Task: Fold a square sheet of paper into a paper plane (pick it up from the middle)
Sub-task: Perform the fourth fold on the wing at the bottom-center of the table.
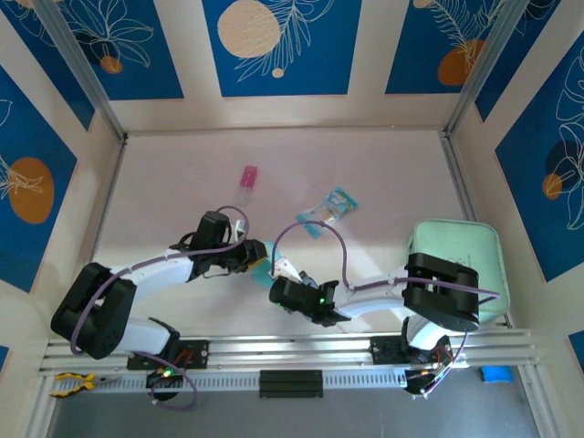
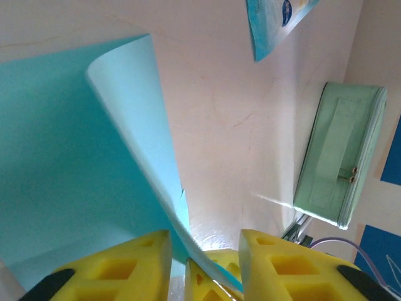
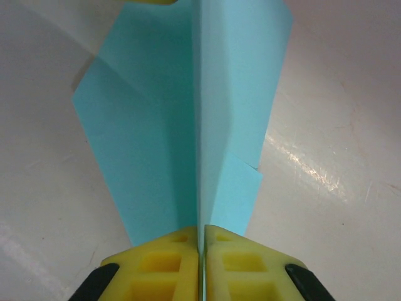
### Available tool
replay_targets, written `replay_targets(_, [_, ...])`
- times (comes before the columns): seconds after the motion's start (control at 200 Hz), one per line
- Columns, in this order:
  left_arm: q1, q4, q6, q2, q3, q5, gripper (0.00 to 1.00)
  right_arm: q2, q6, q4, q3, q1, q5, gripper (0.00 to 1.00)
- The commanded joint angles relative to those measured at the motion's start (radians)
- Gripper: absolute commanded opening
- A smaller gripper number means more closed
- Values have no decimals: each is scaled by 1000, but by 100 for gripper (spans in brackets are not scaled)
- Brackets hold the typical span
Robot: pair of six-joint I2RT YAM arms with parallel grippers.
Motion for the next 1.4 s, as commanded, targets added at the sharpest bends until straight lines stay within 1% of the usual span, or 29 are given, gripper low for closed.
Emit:
replay_targets(0.0, [-4,-36,22,-9,32,-8,41,-14,20,37,-24,-9,-23,10])
replay_targets(0.245, [-3,-44,25,-9,36,-10,44,-14,31,40,-29,-25,-67,10])
replay_targets(0.44, [-2,-56,26,-24,33,-21,44,-14,70,57,-36,-50,-139,11])
replay_targets(0.955, [-3,-147,48,-108,44,-80,48,-10,179,189,-101,-125,-328,10])
replay_targets(1.06, [-3,-147,48,-108,40,-79,48,-7,202,222,-111,-151,-397,10])
replay_targets(1.23, [-2,-144,51,-101,39,-75,46,-3,259,274,-119,-217,-575,9])
replay_targets(1.395, [-3,-128,51,-83,35,-60,40,17,308,303,-114,-263,-697,9])
